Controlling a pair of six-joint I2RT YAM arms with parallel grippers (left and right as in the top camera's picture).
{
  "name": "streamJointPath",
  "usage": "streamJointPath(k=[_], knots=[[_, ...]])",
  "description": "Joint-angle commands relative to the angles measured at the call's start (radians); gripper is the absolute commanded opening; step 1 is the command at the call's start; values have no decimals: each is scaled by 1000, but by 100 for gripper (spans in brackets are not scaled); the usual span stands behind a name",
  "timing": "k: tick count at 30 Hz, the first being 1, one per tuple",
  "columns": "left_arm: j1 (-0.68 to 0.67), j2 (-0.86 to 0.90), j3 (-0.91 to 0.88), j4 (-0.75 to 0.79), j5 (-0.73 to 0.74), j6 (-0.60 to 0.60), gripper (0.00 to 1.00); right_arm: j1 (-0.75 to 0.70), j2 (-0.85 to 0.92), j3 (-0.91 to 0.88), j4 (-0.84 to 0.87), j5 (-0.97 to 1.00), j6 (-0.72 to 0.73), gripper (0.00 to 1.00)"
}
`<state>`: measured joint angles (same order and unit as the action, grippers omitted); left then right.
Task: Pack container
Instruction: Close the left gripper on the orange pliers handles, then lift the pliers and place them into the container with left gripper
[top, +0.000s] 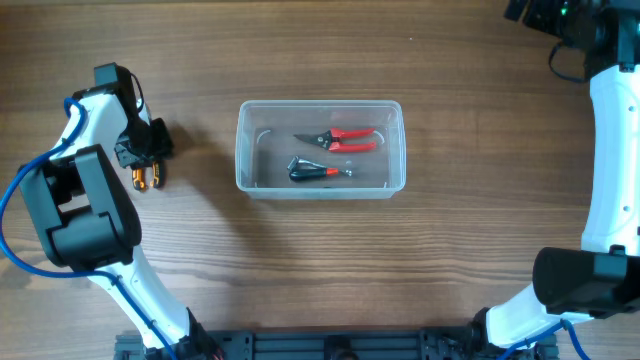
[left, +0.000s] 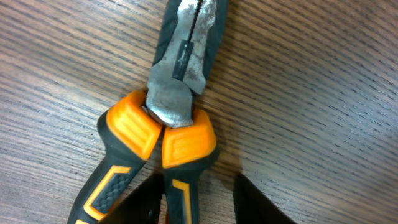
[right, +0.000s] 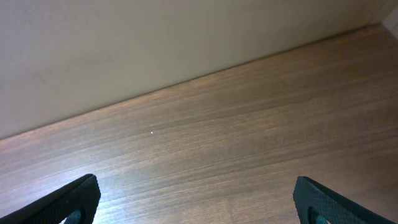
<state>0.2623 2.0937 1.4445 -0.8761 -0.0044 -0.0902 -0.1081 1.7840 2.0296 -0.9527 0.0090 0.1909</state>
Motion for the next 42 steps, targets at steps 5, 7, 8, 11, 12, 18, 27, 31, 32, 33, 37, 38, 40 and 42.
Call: streamJointPath(k=[5, 7, 8, 11, 12, 18, 27, 31, 32, 33, 37, 38, 40, 42], knots=[[6, 26, -15, 4, 3, 5, 4, 2, 4, -1, 2, 14, 19, 100], [6, 26, -15, 0, 3, 5, 4, 2, 4, -1, 2, 14, 19, 100], [6, 25, -15, -4, 3, 5, 4, 2, 4, -1, 2, 14, 19, 100], [7, 16, -13, -6, -6, 5, 4, 2, 4, -1, 2, 14, 18, 100], [6, 7, -7, -10, -18, 5, 4, 2, 4, -1, 2, 14, 19, 100], [6, -101, 120, -112, -43, 87, 4, 2, 4, -1, 2, 14, 19, 100], [-29, -378, 198, -120, -23, 88, 4, 2, 4, -1, 2, 14, 19, 100], [-123, -475, 198, -109, 157, 203, 4, 2, 4, -1, 2, 14, 18, 100], [-176, -492, 198, -102, 216, 268, 4, 2, 4, -1, 2, 14, 19, 100], [-205, -496, 198, -100, 243, 304, 4, 2, 4, -1, 2, 14, 19, 100], [-362, -497, 198, -101, 342, 486, 4, 2, 4, -1, 2, 14, 19, 100], [-400, -497, 198, -100, 343, 532, 4, 2, 4, -1, 2, 14, 19, 100], [-497, -496, 198, -100, 342, 655, 4, 2, 4, -1, 2, 14, 19, 100], [-591, -494, 198, -101, 341, 781, 4, 2, 4, -1, 2, 14, 19, 100]])
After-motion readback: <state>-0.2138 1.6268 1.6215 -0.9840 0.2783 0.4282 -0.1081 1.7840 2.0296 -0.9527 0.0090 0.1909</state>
